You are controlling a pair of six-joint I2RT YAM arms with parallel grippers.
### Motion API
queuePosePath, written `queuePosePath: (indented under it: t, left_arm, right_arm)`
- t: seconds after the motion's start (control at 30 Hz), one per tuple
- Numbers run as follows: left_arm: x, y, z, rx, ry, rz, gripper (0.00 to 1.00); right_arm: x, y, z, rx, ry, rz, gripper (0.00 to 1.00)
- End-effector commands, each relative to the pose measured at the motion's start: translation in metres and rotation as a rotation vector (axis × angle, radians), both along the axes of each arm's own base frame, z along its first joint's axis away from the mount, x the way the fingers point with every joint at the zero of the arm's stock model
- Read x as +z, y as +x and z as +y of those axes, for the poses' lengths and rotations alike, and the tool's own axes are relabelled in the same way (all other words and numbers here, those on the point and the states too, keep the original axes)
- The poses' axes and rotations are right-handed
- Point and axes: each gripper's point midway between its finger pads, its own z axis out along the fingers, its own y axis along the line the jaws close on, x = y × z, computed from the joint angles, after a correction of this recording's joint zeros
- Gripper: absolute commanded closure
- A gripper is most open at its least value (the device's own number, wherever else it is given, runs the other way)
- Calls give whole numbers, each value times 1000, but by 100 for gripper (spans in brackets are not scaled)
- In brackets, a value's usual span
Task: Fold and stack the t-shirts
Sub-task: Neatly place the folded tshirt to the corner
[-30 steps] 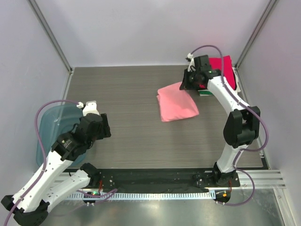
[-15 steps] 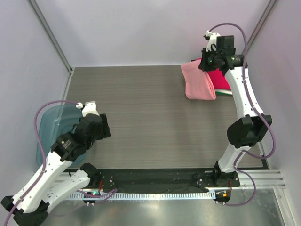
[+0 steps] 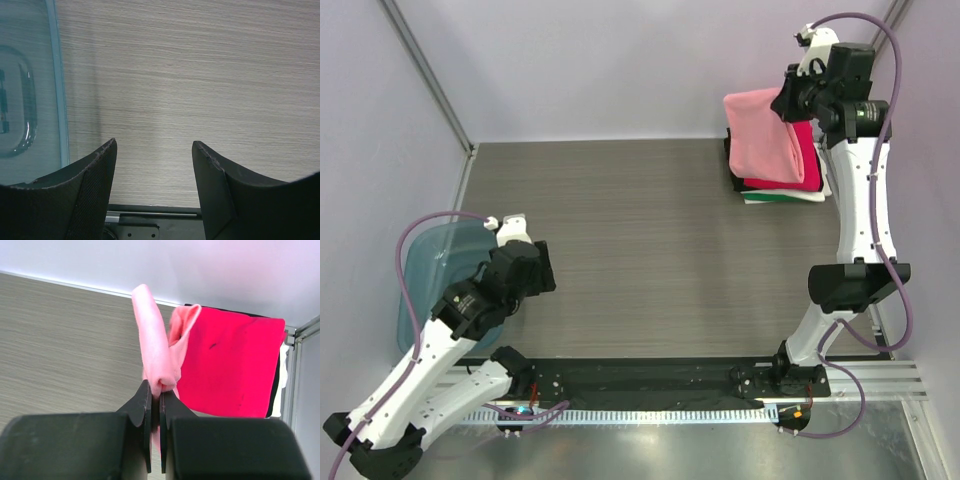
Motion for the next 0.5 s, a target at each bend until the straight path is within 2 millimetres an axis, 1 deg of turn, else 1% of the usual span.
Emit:
queuePosePath:
  t: [0.0, 0.07, 0.23, 0.3, 0.33, 0.37, 0.47]
  left_arm:
    - [6, 8, 0, 13, 0, -37, 37]
    - [5, 8, -1, 12, 1, -34, 37]
    - [2, 9, -2, 7, 8, -21, 37]
    - [0, 10, -3, 5, 10, -15, 37]
    - [0, 10, -4, 4, 11, -14, 37]
    - [0, 10, -4, 4, 13, -12, 37]
    - [-1, 11, -4, 4, 16, -7, 37]
  right_arm:
    - [25, 0, -5, 22, 9, -70, 99]
    - [21, 4, -11, 20, 17, -61, 99]
    - [5, 14, -14, 44, 37, -25, 99]
    - [1, 17, -18, 45, 38, -17, 99]
    - [0, 19, -21, 43, 36, -17, 99]
    - [-6, 23, -23, 42, 36, -4, 99]
    - [-16, 31, -33, 40, 39, 11, 99]
